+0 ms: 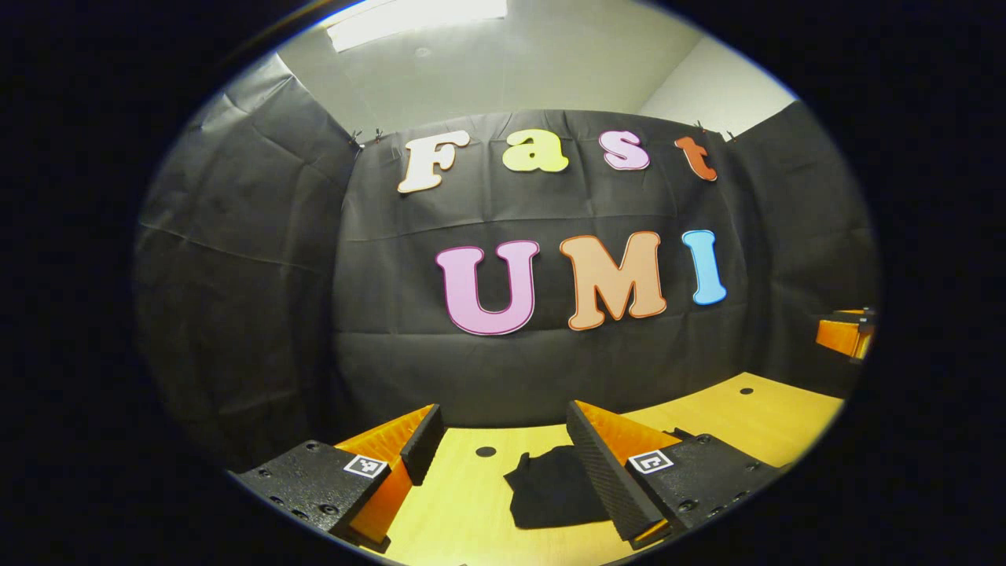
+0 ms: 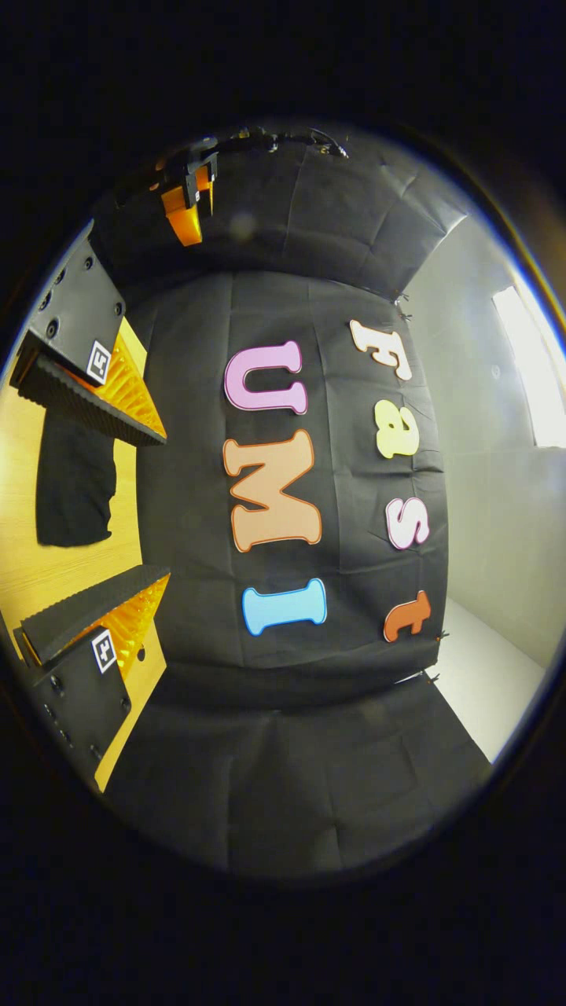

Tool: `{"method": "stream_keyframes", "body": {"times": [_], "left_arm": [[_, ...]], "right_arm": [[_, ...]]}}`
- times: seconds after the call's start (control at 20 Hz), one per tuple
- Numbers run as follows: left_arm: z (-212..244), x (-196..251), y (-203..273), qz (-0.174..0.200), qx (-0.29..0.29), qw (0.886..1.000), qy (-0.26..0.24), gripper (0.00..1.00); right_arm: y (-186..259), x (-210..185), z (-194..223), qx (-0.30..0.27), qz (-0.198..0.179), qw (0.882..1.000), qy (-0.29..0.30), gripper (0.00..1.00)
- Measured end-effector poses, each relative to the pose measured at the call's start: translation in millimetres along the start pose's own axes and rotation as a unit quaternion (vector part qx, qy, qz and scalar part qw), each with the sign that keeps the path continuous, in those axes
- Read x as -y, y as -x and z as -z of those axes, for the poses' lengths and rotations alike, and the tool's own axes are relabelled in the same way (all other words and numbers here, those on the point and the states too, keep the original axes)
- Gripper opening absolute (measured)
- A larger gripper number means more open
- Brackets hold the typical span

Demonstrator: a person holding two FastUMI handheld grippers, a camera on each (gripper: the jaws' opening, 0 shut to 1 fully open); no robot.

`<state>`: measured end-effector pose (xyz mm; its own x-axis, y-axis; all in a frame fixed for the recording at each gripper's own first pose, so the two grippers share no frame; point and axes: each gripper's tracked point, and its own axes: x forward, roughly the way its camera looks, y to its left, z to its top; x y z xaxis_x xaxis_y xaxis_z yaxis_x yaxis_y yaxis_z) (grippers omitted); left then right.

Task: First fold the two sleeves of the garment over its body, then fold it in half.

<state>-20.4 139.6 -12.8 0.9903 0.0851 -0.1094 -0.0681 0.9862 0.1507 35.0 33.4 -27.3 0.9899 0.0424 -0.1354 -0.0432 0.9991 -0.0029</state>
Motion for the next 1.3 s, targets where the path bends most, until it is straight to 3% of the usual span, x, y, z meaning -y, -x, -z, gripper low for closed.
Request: {"method": "stream_keyframes", "body": {"times": [0.45,0.5,0.55,0.6,0.7,0.9,0.95,1.0,1.05,1.15,1.2,1.3], "left_arm": [[-33,-14,72,-0.011,0.022,1.000,-0.003,0.99],[-38,-14,76,-0.011,0.025,1.000,-0.006,0.95],[-46,-11,79,-0.008,0.027,1.000,-0.006,0.99],[-52,-9,81,-0.007,0.031,0.999,-0.005,0.99],[-63,-8,83,-0.011,0.036,0.999,-0.002,0.99],[-85,5,82,-0.019,0.049,0.999,0.005,0.99],[-87,10,82,-0.021,0.048,0.999,0.008,0.99],[-91,18,81,-0.017,0.051,0.999,0.009,0.95],[-95,27,80,-0.015,0.051,0.999,0.006,0.99],[-98,34,78,-0.026,0.044,0.999,0.003,0.99],[-101,41,78,-0.025,0.044,0.999,0.013,0.99],[-106,55,76,-0.026,0.044,0.998,0.035,0.95]], "right_arm": [[64,-27,-9,0.014,-0.009,1.000,0.001,0.96],[68,-27,-8,0.013,-0.008,1.000,0.001,0.96],[73,-28,-9,0.015,-0.007,1.000,0.001,0.96],[76,-28,-13,0.018,-0.007,1.000,0.001,0.93],[81,-28,-18,0.026,-0.010,1.000,0.003,0.96],[82,-21,-23,0.028,-0.019,0.999,0.014,0.93],[83,-19,-23,0.024,-0.024,0.999,0.014,0.96],[84,-17,-24,0.023,-0.028,0.999,0.015,0.96],[84,-12,-27,0.026,-0.029,0.999,0.017,0.96],[86,-2,-30,0.029,-0.035,0.999,0.024,0.96],[85,1,-30,0.028,-0.040,0.999,0.025,0.93],[84,5,-31,0.024,-0.053,0.998,0.023,0.96]]}}
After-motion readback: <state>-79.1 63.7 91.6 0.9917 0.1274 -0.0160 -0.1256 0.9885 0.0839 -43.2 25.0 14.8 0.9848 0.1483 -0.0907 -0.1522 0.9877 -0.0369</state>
